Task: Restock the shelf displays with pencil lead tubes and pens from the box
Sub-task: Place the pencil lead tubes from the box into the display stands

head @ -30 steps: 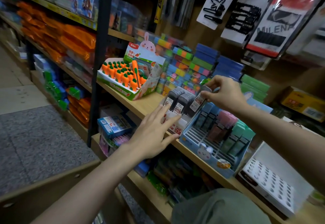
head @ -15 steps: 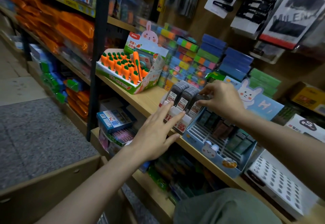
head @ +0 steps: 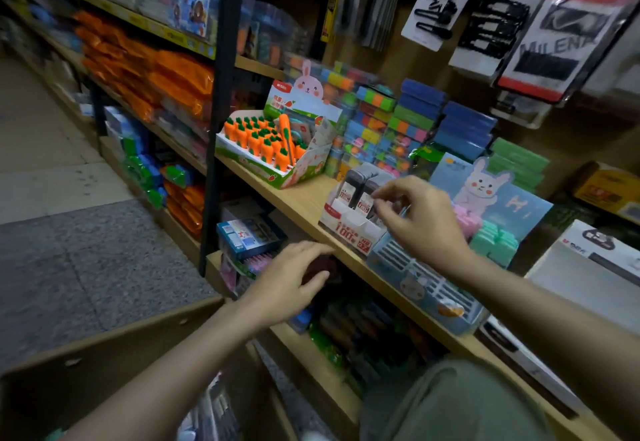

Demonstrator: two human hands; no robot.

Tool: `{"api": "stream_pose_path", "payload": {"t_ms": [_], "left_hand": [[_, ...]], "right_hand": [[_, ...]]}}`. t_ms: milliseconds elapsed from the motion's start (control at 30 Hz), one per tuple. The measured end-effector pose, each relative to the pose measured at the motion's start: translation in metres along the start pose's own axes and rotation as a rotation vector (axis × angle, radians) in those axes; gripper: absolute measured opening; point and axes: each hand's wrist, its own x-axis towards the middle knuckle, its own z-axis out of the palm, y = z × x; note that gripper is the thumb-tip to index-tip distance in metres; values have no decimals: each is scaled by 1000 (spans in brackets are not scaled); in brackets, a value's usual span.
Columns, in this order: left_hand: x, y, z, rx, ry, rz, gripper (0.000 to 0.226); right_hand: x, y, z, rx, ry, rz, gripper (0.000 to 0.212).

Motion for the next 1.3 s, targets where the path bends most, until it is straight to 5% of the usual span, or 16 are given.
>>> {"api": "stream_pose_path", "payload": {"t_ms": [133,233,433,533,667,833,1133,1300], "left_hand": [[-59,-36,-10,-298,58,-427,10],[-129,-63,-19,-469,168,-849,17],[-259,-91,-4,-375,501,-1380,33],[-296,-92,24,-395,585,-1528,23],[-306,-94,58,-508,590,-1587,14],[-304,-121,68,-283,506,-1593,8],[-296,-181,79,31,333,-1495,44],[-294,-197,85,186,268,-1464,45]], "right_hand": [[-33,-43,51,266,-280,4,6],[-63,-75,105,369,-569,27,8],[-148,-117,218,490,-933,236,9],[-187,-119,256,445,-1013,351,11],[-228,-111,288,414,-1119,469,19],[-255,-97,320,364,-1157,467,31],[-273,-97,377,314,-1103,402,81],[-278,-101,392,253,-1093,435,88]]}}
